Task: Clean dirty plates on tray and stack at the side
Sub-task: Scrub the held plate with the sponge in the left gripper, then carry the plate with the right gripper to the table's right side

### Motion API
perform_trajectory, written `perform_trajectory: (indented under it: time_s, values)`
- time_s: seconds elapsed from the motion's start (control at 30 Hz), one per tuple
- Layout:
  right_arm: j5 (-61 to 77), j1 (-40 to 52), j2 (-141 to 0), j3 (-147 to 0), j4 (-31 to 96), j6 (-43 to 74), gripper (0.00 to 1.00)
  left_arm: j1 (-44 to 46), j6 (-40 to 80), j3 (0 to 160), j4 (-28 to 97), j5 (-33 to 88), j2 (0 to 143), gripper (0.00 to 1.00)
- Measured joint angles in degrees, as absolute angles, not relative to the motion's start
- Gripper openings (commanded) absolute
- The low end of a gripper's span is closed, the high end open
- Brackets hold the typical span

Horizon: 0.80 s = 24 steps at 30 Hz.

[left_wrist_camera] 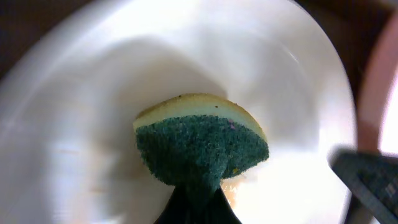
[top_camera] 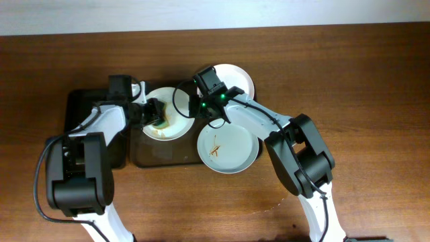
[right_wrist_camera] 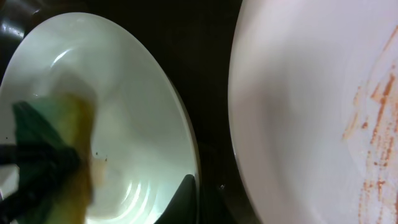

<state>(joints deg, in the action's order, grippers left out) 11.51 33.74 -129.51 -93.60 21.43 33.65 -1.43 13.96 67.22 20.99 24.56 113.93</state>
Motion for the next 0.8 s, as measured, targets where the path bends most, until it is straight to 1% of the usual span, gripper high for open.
perform_trajectory:
  time_s: [0.1,0.2,0.33,0.4,0.47,0.57,0.6,0.63,0.67,0.8]
  values:
    - [11.5,33.7,-129.5,-93.6,21.4,33.6,0.04,0.3,12.2,66.8,20.1,28.2,114.3,0.01]
    - [11.5,33.7,-129.5,-93.6,21.5,33.6,0.04,-0.8,12.2,68.7,21.1,28.9,115.1,0.01]
    - [11.5,33.7,-129.5,-93.6,21.6,33.7,0.05,-6.4,12.2,77.6,28.1,27.5,115.0,0.01]
    - [11.5,33.8,-129.5,-93.6,21.6,33.6,0.13,-10.0,12.2,81.8,31.7,27.2,112.3,0.01]
    - [11.7,33.8,-129.8,-93.6,21.8,34.2,0.13,-13.2,12.2,82.9,35.3,26.8,109.7,0.01]
    - [12.0,34.1,-130.5,-93.8,21.6,34.5,0.14,-16.3,12.2,83.1,40.0,22.0,109.5,0.01]
    - [12.0,34.6,-130.5,-93.8,21.6,34.5,0.13,-16.8,12.2,83.1,40.7,18.7,109.5,0.01]
    - [11.9,35.0,-130.5,-93.8,21.6,34.6,0.10,-16.8,12.2,83.1,40.8,17.4,109.5,0.01]
    - [11.9,35.5,-130.5,-93.8,21.6,34.5,0.04,-16.7,12.2,83.1,40.8,16.4,109.5,0.01]
    - [11.7,36.4,-130.5,-94.5,23.4,34.4,0.04,-16.7,12.2,83.1,40.8,14.4,109.5,0.01]
